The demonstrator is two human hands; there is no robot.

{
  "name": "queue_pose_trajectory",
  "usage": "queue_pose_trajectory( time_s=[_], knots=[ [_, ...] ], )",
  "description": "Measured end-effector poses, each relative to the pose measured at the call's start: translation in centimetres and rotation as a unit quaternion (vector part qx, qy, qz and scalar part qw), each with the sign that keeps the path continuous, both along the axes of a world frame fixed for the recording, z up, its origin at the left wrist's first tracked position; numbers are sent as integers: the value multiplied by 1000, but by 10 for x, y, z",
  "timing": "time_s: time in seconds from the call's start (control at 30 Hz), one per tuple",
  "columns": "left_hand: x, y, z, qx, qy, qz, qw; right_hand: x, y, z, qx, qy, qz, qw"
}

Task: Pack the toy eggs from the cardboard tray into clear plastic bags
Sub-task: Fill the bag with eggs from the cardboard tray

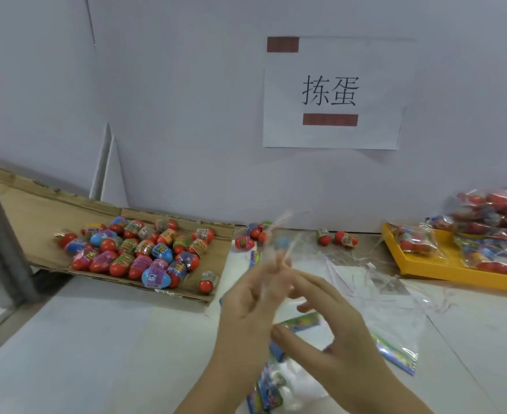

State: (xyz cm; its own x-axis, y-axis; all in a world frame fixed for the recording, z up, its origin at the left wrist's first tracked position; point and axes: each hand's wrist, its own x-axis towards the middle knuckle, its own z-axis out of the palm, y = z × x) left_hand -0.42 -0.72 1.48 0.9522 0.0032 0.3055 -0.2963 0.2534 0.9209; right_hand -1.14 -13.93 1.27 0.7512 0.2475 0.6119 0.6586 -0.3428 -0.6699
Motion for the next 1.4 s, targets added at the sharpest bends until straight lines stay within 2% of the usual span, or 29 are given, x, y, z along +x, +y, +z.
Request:
queue_pose_trajectory(
  time_s=[0.1,0.17,0.2,0.3,0.37,0.47,0.5,0.53,0.57,0.67,0.73,0.8,0.87,0.93,1.0,1.07,1.13,1.27,1.33,1.4],
  knots=[
    [13,23,9,-133,26,117,984,9,4,0,109,39,-21,993],
    [18,44,16,-194,42,162,967,26,9,-1,117,73,-75,988],
    [20,54,19,-195,43,185,962,37,14,-2,69,87,-94,989],
    [22,78,25,-206,25,224,952,70,39,-3,-160,111,-67,979],
    [22,87,27,-205,23,224,952,85,59,-6,-270,66,-50,959],
    [22,91,28,-195,26,224,955,91,89,-15,-456,21,-88,886],
    [21,90,28,-183,27,227,956,91,95,-20,-479,13,-102,872],
    [20,89,28,-171,29,225,959,92,99,-26,-472,22,-109,875],
    [20,88,29,-163,29,222,961,92,101,-31,-435,43,-111,892],
    [19,86,28,-136,25,206,969,88,96,-28,-183,179,-92,962],
    [18,84,29,-127,19,196,972,89,84,-14,-22,172,-89,981],
    [17,80,29,-121,15,175,977,86,67,7,126,167,-109,972],
    [16,73,29,-92,11,157,983,84,47,25,265,178,-91,943],
    [15,64,27,-52,1,139,989,75,30,48,369,179,-42,911],
    [14,53,24,-23,-11,133,991,62,17,69,431,181,62,882],
    [13,46,21,-5,-20,138,990,47,12,86,436,181,167,866],
    [12,42,19,1,-28,134,991,36,11,95,384,163,198,887],
    [11,38,19,16,-41,111,993,31,12,94,211,95,79,970],
    [10,37,19,19,-50,106,993,31,14,92,113,33,23,993],
    [8,35,21,23,-59,107,992,32,15,90,43,-6,-12,999]
  ],
)
